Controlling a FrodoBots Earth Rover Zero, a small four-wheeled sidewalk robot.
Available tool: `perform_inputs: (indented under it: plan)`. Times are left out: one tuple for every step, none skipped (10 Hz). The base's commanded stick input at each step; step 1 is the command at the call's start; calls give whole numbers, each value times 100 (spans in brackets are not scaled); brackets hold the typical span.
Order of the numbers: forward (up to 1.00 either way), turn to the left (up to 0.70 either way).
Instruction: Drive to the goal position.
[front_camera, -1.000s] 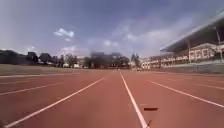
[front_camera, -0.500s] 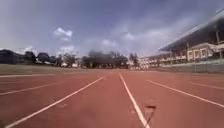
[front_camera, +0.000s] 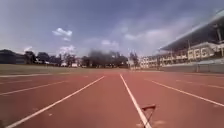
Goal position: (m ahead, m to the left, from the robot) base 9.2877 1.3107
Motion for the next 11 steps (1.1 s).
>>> perform_inputs:
  plan:
    - [70,0]
    - [70,0]
    - [70,0]
    - [70,0]
    - [70,0]
    - [70,0]
    - [70,0]
    - [70,0]
    - [70,0]
    - [70,0]
    - [70,0]
